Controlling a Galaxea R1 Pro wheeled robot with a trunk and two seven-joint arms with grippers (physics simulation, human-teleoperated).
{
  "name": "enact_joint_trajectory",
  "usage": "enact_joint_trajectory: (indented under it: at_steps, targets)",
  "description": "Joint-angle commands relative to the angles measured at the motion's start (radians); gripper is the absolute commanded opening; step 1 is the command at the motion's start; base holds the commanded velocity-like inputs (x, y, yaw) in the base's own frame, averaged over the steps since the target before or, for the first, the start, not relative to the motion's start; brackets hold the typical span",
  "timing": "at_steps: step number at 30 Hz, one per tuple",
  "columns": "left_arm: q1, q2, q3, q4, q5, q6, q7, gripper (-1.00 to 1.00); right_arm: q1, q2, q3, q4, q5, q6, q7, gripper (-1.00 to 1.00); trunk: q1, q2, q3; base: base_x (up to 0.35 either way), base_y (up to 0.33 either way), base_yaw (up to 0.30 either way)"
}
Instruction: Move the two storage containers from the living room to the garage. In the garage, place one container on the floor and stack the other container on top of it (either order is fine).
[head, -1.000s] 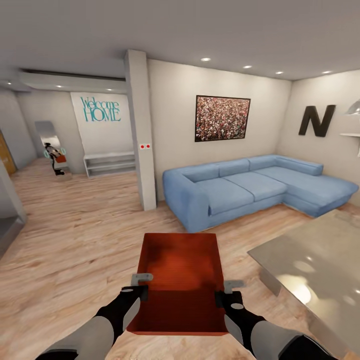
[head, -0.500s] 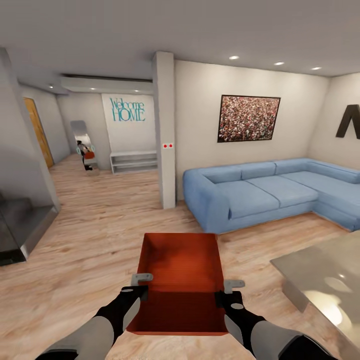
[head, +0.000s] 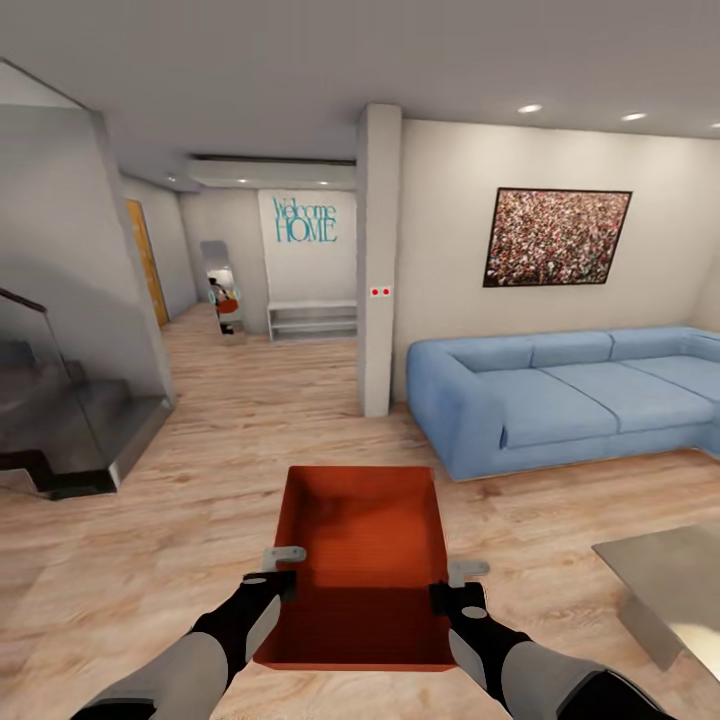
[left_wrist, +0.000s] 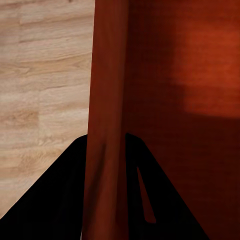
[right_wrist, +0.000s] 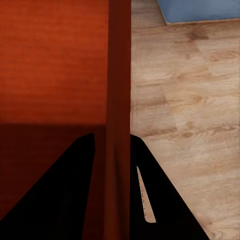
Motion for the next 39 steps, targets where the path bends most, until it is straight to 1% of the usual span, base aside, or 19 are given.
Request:
enact_joint_trajectory:
  at_steps: [1, 26, 30, 39]
  targets:
    - [0.0, 0.0, 0.012, -0.003, -0.026, 0.008, 0.013, -1.0, 0.0, -0.006, -0.001, 0.003, -0.02, -0.007, -0.007, -1.0, 0.0, -0.001, 0.0, 0.0, 0.0, 0.295]
    - [0.0, 0.0, 0.013, -0.003, -0.025, 0.01, 0.013, -1.0, 0.0, -0.007, -0.001, 0.003, -0.02, -0.008, -0.007, -1.0, 0.0, -0.001, 0.0, 0.004, 0.0, 0.293]
    - [0.0, 0.0, 0.014, -0.003, -0.025, 0.009, 0.013, -1.0, 0.0, -0.007, -0.001, 0.003, -0.02, -0.008, -0.007, -1.0, 0.0, -0.001, 0.0, 0.152, 0.0, 0.111]
    - [0.0, 0.002, 0.014, -0.003, -0.024, 0.008, 0.013, -1.0, 0.0, -0.009, -0.001, 0.003, -0.02, -0.007, -0.007, -1.0, 0.0, -0.001, 0.0, 0.299, 0.0, 0.011]
